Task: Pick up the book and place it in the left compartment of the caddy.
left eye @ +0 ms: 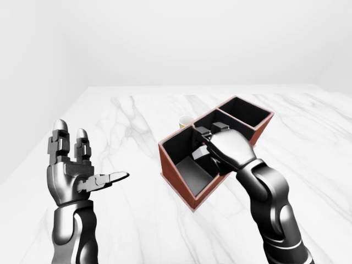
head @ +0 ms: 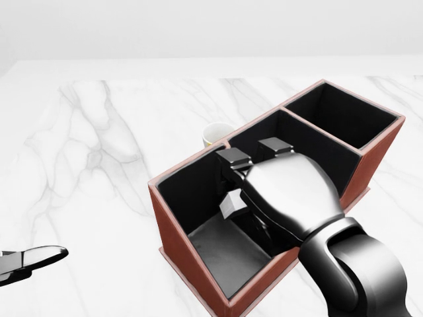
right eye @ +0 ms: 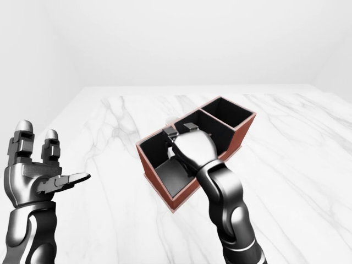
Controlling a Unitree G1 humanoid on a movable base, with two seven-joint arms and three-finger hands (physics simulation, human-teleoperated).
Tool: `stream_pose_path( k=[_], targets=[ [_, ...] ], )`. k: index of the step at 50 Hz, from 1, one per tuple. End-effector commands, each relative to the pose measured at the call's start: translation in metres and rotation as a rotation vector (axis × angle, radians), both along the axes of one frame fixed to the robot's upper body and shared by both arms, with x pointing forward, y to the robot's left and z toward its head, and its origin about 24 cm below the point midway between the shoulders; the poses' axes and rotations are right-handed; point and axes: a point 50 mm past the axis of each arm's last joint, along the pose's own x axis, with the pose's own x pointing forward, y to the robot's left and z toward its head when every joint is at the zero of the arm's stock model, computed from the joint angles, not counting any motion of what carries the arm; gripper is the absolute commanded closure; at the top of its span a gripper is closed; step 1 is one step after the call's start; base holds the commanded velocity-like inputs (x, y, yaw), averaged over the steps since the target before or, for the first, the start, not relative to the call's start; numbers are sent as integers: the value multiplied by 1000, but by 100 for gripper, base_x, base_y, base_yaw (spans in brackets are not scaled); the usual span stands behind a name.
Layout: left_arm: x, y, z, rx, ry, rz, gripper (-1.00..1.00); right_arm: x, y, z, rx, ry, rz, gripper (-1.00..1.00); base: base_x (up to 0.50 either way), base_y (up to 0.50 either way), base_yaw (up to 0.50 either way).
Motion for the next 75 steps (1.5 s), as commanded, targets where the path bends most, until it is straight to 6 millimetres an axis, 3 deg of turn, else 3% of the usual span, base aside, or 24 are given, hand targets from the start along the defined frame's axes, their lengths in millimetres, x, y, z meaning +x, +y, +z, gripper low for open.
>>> stream_pose_path(
  k=[1,21,75],
  targets=[
    [0,1,1,-1,-4,3,-100,-3,5,4,-17,-28,20,100,0,0,0],
    [0,1,-1,-2,2,1,-100,3,0,-11,40,44,-64,100,0,0,0],
    [1,1,0,0,0,1,-100,6,10,-35,106,168,-88,100,0,0,0]
  ],
)
